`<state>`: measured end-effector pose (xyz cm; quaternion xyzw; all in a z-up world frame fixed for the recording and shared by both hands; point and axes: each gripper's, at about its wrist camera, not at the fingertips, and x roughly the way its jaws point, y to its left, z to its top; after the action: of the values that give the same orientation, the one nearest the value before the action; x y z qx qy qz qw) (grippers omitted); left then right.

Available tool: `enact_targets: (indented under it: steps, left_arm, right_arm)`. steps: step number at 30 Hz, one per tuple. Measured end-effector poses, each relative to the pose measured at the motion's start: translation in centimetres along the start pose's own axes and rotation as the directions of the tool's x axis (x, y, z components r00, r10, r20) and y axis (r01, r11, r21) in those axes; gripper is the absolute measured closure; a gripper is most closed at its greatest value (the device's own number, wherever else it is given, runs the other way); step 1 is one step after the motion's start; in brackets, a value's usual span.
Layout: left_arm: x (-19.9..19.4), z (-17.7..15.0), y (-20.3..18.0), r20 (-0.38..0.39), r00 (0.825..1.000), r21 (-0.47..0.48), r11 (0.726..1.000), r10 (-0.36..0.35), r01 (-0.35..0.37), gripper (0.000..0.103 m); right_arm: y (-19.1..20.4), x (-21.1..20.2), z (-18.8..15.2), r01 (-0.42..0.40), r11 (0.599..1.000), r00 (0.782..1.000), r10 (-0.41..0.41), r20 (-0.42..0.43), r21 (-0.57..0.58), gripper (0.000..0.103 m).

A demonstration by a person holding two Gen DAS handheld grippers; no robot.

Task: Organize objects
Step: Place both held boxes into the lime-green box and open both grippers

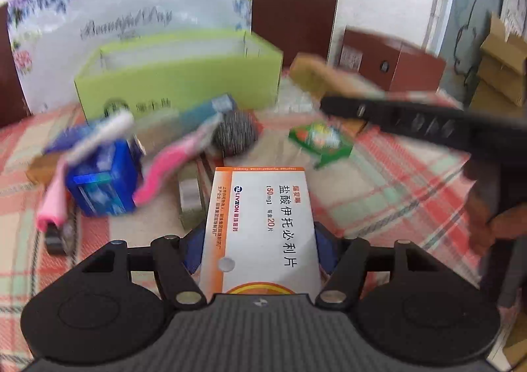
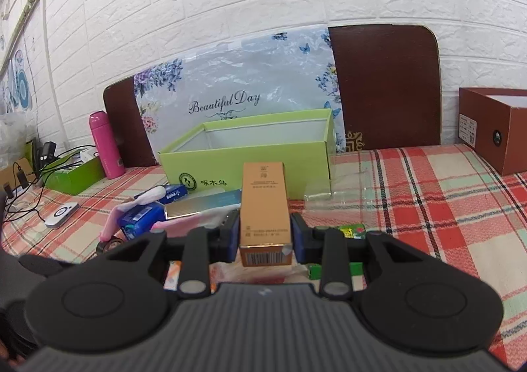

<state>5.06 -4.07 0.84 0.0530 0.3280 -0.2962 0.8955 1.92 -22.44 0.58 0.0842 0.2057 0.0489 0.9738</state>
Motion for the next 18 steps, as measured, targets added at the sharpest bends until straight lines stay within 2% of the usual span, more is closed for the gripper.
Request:
enact_targets:
  steps: [3,7,12,18]
  left_arm:
    - [-2.2,3.0,1.4,0.109,0.994,-0.043,0.999,0.007,-0.002,0.035]
    - [-2.5,7.6,4.1,0.216,0.971,-0.121,0.989,0.105,-0.08,0.035]
    - [0.5,12.5,8.2,0.218,0.961,-0.252,0.961,0.17,-0.113,0.035]
    - [5.0,15.6,11.2,0.162,0.959,-0.272,0.945,0.232,-0.182,0.035]
  right_arm:
    - [0.3,0.3,1.0,-0.015,1.0,1.0,0.015,0.013,-0.024,0.072]
    - [0.6,1.4,3.3,-0.028,0.999,0.999,0.029,0.045,-0.041,0.072]
    - [0.4,4.2,6.4,-0.012,0.999,0.997,0.015,0.076,-0.031,0.072]
    - [-0.2,9.3,8.6,0.032,0.999,0.997,-0.029,0.071,-0.044,0.072]
